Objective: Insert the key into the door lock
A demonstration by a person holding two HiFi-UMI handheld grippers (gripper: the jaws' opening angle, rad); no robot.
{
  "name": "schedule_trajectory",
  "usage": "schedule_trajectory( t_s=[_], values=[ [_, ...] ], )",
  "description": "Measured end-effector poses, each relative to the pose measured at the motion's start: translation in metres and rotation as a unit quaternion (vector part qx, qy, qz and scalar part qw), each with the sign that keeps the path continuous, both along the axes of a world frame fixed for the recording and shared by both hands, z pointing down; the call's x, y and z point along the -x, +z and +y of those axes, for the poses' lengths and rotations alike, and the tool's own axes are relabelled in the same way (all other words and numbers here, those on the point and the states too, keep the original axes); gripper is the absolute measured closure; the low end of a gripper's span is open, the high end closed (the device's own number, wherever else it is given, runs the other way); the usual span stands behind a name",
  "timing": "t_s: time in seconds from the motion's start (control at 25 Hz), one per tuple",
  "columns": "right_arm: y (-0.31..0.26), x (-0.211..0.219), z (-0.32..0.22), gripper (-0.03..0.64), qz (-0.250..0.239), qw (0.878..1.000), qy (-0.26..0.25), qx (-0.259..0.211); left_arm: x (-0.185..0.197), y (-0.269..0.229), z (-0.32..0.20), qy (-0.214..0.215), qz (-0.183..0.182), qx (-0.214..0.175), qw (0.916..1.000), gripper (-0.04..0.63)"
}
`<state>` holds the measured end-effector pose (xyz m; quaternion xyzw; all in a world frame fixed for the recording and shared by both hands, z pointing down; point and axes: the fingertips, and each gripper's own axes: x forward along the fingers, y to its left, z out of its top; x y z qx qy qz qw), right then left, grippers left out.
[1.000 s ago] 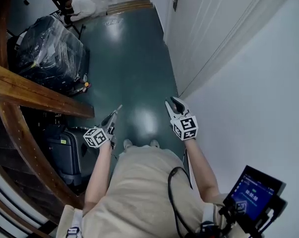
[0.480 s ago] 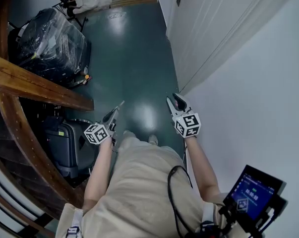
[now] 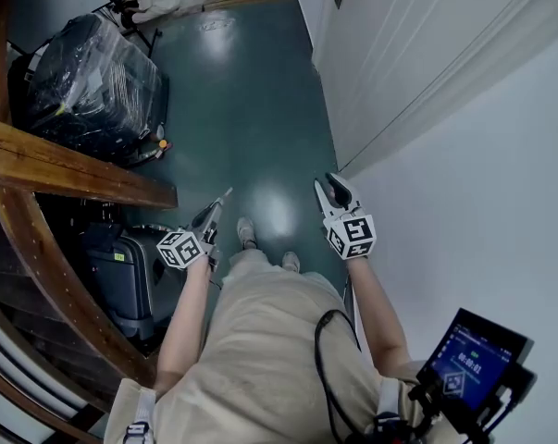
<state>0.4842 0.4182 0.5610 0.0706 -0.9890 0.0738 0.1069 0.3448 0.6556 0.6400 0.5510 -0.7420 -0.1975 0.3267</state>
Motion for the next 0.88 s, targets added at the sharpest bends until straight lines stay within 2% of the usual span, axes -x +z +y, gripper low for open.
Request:
schedule_trajectory(
  t_s=[0.36,0.6,0.88],
  values=[
    [-0.006,0.065,-0.013,0.505,0.011,1.0,0.023,-0.011,0.068,-0.007,-0.026,0.032,-0.001,-0.009,0.9995,0.563],
    [-0.006,0.112,-0.011,0.505,0.0,1.0,0.025,-0.009,0.113,-0.004,-0.032,0.054,-0.001,-0.013,0.9985,0.563],
    [-0.022,0.141,-0.011,0.505,0.003,0.999,0.036,-0.01,0.153,-0.017,-0.031,0.06,0.004,-0.019,0.998,0.563]
  ],
)
